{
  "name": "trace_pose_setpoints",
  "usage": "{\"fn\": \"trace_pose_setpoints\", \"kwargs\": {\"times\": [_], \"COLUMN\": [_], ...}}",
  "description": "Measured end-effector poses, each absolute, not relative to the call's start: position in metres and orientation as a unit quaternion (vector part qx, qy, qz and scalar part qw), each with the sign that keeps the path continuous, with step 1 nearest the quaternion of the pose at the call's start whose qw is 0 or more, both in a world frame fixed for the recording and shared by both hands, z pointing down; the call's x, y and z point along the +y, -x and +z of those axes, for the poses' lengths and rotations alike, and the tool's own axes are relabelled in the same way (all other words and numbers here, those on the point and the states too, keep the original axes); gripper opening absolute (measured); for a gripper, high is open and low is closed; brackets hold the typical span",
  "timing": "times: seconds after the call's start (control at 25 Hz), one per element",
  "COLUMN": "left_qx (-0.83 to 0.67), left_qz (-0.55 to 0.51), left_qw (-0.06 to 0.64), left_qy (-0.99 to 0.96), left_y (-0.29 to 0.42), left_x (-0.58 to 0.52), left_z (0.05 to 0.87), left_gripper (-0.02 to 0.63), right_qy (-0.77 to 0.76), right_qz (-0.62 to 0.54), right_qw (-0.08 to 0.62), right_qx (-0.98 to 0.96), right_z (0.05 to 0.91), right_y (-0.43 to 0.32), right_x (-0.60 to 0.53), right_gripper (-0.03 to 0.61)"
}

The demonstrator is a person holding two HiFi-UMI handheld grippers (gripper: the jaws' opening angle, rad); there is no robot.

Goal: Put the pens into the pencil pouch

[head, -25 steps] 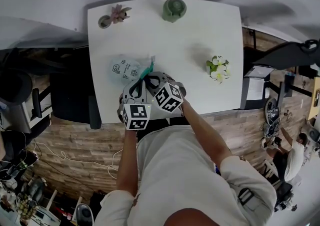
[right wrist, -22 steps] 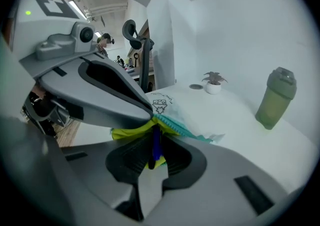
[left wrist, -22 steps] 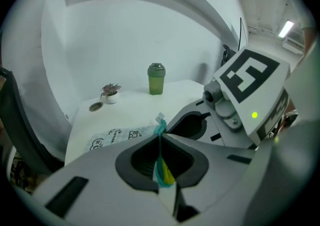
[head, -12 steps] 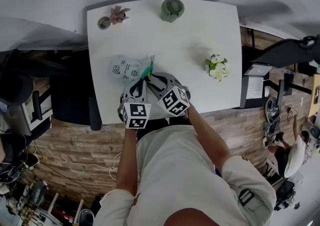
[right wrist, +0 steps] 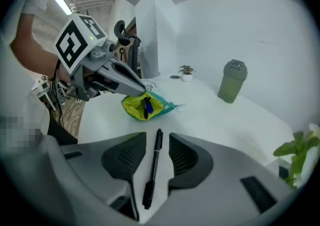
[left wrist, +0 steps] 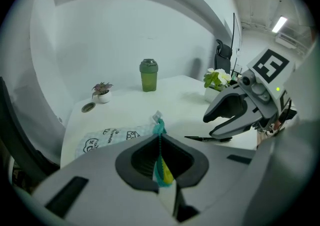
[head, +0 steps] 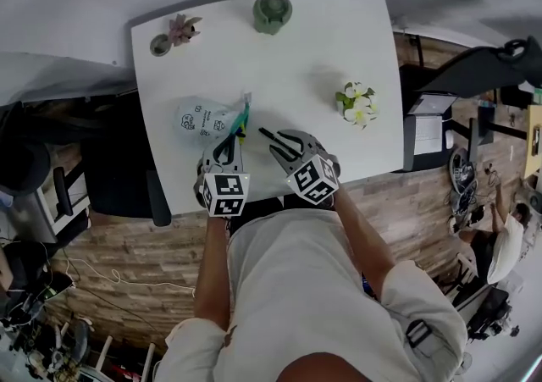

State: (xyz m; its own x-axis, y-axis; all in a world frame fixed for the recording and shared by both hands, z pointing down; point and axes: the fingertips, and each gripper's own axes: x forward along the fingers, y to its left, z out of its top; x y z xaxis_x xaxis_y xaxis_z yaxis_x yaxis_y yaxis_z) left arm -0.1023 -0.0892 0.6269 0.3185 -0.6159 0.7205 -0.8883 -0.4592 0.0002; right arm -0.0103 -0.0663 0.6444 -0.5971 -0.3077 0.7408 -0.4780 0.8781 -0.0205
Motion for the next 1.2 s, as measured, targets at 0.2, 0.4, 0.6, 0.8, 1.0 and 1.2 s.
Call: {"fn": "trace_pose_setpoints", "kwargs": {"times": [0.2, 0.4, 0.6, 0.8, 1.0, 1.2], "left_qx": [-0.471, -0.464, -0.459, -0.459, -0.461, -0.464], "left_qz": [0.342, 0.348, 0.352, 0.352, 0.349, 0.345], "left_qw": [0.201, 0.200, 0.200, 0.202, 0.204, 0.205], "left_qy": [-0.788, -0.790, -0.791, -0.790, -0.790, -0.789], "left_y": [0.100, 0.097, 0.096, 0.097, 0.098, 0.100], "left_x": [-0.089, -0.088, -0.087, -0.086, -0.084, -0.085], "left_z": [0.630, 0.633, 0.635, 0.636, 0.636, 0.634], "left_gripper": [0.009, 0.009, 0.009, 0.009, 0.009, 0.009], "right_qy": [-0.235, -0.245, -0.251, -0.250, -0.240, -0.241], "right_qz": [0.129, 0.143, 0.156, 0.159, 0.155, 0.147], "right_qw": [0.412, 0.434, 0.452, 0.453, 0.459, 0.456], "right_qx": [-0.871, -0.855, -0.842, -0.841, -0.841, -0.844], "right_z": [0.660, 0.676, 0.691, 0.695, 0.695, 0.685], "right_y": [-0.016, -0.037, -0.051, -0.053, -0.052, -0.051], "right_x": [-0.047, -0.031, -0.020, -0.019, -0.017, -0.022], "right_gripper": [0.142, 0.135, 0.124, 0.107, 0.061, 0.060]}}
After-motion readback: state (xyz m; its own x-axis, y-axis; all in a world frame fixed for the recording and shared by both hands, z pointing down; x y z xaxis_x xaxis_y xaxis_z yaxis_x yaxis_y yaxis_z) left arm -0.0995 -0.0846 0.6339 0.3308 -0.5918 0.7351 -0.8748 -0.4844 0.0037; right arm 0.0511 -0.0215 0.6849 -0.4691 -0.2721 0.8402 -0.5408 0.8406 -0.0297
